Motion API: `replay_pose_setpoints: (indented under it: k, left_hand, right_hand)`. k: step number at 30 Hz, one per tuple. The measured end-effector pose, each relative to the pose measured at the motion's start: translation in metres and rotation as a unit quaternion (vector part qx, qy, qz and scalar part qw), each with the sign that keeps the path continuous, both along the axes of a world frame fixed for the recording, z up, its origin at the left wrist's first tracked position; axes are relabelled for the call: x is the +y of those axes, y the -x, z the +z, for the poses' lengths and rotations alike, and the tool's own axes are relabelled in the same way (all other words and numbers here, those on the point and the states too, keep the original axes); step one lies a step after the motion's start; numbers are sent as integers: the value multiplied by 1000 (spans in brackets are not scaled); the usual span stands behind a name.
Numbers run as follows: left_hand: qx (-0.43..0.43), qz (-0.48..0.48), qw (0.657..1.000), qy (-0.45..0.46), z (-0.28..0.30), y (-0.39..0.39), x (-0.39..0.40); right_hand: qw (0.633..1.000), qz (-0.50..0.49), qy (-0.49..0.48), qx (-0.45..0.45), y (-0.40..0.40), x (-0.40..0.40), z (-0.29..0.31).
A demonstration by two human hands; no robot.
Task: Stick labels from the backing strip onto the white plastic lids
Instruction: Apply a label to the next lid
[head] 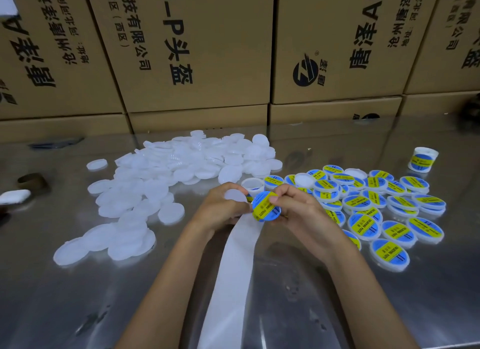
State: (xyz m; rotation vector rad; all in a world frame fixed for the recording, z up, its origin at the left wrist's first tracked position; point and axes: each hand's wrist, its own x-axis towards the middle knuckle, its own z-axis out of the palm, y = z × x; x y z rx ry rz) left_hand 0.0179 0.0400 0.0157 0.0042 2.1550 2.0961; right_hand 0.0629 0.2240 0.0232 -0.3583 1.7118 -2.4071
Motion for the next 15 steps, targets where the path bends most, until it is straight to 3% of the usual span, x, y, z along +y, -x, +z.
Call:
replay_pose_setpoints:
  k: [6, 9, 11, 15]
  left_hand:
    - [-25, -95, 995, 31, 10, -7, -29]
    - [3, -60, 998, -3, 19, -9, -32]
    - [12, -4, 998, -60, 25, -4, -29]
    - [-12, -22, 970, -242, 30, -3, -18]
  right_hand:
    - [994, -102, 22, -27, 7, 2, -2]
    - [989, -143, 24, -28, 9, 1, -1]
    - [989, -142, 23, -19, 10, -1, 2]
    - [995, -97, 18, 18, 14, -14, 17]
